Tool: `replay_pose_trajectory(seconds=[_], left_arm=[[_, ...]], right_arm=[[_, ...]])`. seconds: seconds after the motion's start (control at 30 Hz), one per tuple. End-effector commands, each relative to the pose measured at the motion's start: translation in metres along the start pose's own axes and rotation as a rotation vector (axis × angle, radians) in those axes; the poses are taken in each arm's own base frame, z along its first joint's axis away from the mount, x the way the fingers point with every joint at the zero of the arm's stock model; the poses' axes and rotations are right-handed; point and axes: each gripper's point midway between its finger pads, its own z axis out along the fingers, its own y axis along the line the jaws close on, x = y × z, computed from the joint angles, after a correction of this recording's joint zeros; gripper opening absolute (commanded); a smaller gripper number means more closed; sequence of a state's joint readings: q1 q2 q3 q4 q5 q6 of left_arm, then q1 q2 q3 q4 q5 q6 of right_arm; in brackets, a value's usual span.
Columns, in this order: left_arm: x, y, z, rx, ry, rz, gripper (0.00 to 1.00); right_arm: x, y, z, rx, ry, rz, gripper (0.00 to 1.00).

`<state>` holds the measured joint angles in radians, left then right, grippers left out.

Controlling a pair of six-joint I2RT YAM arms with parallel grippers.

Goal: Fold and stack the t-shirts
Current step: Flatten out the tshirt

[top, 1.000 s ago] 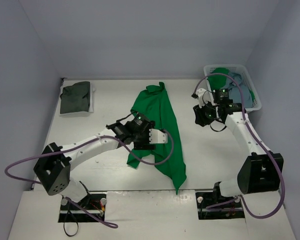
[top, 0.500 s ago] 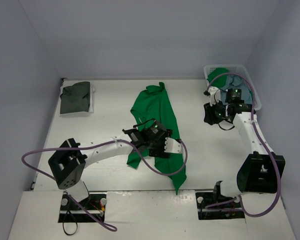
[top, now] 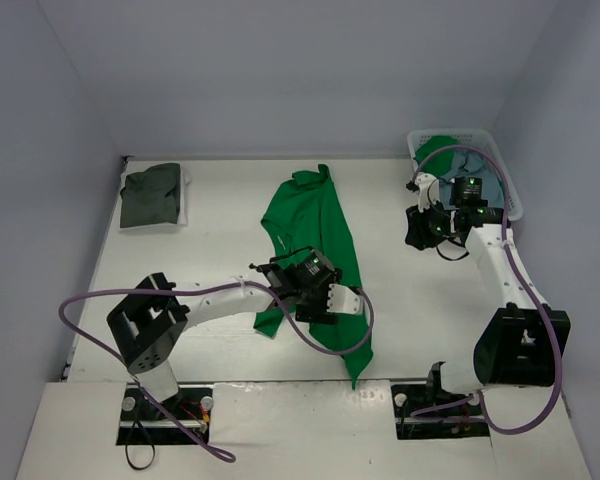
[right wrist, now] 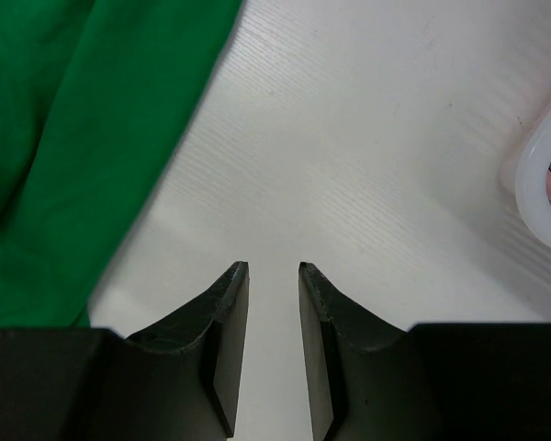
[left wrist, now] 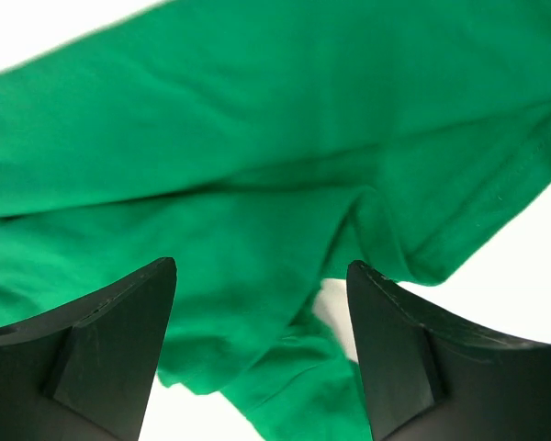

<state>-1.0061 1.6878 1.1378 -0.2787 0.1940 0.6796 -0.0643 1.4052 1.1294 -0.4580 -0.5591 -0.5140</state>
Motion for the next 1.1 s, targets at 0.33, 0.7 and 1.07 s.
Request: replay_pose_trajectory(seconds=[0.33,0.7,1.07], left_arm=[[-0.013,0.01,0.011,-0.052,-0.06,-0.016,0.7],[0.001,0.016,0.033,-0.085,-0.002,0.0,0.28],[-0.02,0.077,-0.043,-0.303,-0.018,0.036,0.0]], right_arm=[[-0.017,0.006,-0.006,-0.031,-0.065,-0.016,0.25],[-0.015,0.011,-0.005,-0.055,-0.07,-0.012,0.18],[0.013,0.039,0.021,-0.103,0.042,-0.119,0.09]])
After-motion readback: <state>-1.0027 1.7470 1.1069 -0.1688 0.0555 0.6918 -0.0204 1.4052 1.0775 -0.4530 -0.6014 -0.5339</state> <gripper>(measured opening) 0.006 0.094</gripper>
